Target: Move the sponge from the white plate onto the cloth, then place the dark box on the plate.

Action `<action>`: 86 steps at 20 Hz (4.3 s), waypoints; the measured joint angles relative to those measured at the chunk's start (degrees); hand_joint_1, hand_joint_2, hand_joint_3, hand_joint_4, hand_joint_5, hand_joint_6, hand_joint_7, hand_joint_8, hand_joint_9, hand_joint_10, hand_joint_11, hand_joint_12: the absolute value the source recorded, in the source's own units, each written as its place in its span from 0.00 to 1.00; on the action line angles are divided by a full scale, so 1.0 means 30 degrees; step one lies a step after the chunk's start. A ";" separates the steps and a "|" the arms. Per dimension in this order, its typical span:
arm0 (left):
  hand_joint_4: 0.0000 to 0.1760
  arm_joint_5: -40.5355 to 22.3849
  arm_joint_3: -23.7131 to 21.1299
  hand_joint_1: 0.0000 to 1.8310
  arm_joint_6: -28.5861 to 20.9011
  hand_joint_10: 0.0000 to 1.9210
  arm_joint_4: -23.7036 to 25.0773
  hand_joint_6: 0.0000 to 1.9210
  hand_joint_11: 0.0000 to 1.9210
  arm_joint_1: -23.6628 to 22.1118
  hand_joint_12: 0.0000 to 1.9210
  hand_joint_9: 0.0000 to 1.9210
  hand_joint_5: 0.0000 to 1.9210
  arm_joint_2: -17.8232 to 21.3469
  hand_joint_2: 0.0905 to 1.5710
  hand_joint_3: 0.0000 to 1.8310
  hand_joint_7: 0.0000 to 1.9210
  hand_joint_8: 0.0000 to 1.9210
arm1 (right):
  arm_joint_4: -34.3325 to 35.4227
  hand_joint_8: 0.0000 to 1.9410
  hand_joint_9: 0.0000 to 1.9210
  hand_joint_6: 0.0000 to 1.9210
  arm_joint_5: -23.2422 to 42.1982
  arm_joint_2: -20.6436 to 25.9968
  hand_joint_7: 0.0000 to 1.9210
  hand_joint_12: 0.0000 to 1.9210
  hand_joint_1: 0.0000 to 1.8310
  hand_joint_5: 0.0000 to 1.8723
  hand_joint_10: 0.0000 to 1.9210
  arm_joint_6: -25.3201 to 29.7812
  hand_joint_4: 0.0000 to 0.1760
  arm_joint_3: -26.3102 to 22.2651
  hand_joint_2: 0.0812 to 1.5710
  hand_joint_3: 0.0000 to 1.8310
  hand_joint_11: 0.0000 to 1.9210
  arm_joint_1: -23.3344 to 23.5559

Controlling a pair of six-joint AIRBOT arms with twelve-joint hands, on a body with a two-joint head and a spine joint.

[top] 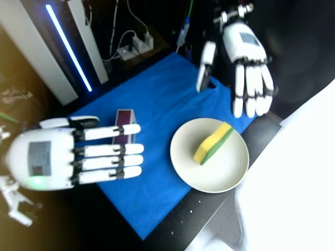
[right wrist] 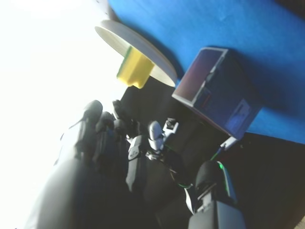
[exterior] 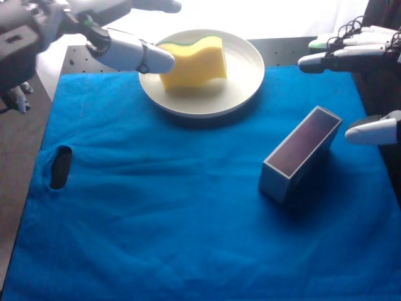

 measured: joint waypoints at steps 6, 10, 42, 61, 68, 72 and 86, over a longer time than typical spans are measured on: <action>0.62 0.2674 0.2586 0.32 -0.0007 0.00 0.0554 0.00 0.00 -0.0197 0.43 0.18 0.20 -0.2390 0.62 0.00 0.20 0.00 | 0.0044 0.00 0.12 0.00 0.0000 -0.0233 0.13 0.21 0.38 0.21 0.00 0.0000 0.76 0.0233 0.67 0.00 0.07 0.0000; 0.38 0.3548 0.3694 0.39 0.0000 0.01 0.0583 0.00 0.00 -0.0306 0.38 0.18 0.24 -0.3628 0.62 0.00 0.23 0.00 | -0.0044 0.00 0.10 0.00 -0.0015 -0.0270 0.11 0.20 0.39 0.22 0.00 -0.0007 0.96 0.0270 0.69 0.00 0.05 0.0000; 0.00 -0.5668 -0.8670 0.76 -0.1078 0.56 0.2499 0.43 0.46 0.4357 0.53 0.52 0.53 0.7694 0.66 0.00 0.55 0.43 | 0.0146 0.00 0.13 0.00 -0.0015 -0.0284 0.15 0.18 0.37 0.29 0.00 0.0576 0.84 -0.0430 0.70 0.00 0.07 0.0000; 0.98 -0.4153 -0.8415 0.45 0.1027 0.00 0.1894 0.00 0.00 0.4590 0.28 0.06 0.00 0.6543 0.43 0.00 0.03 0.00 | -0.1013 0.00 0.03 0.00 0.0474 0.0102 0.04 0.09 0.35 0.11 0.00 0.0576 1.00 -0.0809 0.49 0.00 0.00 0.0000; 1.00 -0.6936 -0.9362 0.49 0.2098 0.00 0.0211 0.00 0.00 0.4962 0.18 0.00 0.00 0.7147 0.39 0.00 0.00 0.00 | -0.2550 0.00 0.04 0.00 -0.0160 -0.0036 0.06 0.09 0.41 0.14 0.00 0.0590 1.00 -0.0678 0.45 0.00 0.01 0.0794; 1.00 -0.8058 -0.9690 0.49 0.2142 0.00 -0.0554 0.00 0.00 0.5974 0.25 0.00 0.00 0.7504 0.42 0.00 0.00 0.00 | -0.4204 0.00 0.02 0.01 -0.1297 -0.0525 0.05 0.07 0.40 0.16 0.00 0.0583 0.80 -0.0444 0.48 0.01 0.01 0.2390; 1.00 -1.1125 -0.9916 0.48 0.2142 0.00 -0.3308 0.00 0.00 0.7985 0.15 0.05 0.00 0.7548 0.45 0.00 0.04 0.00 | -0.6936 0.52 0.20 0.01 -0.5311 -0.1450 0.19 0.87 0.57 0.43 0.75 0.0627 0.00 0.0270 0.59 0.00 0.23 0.3060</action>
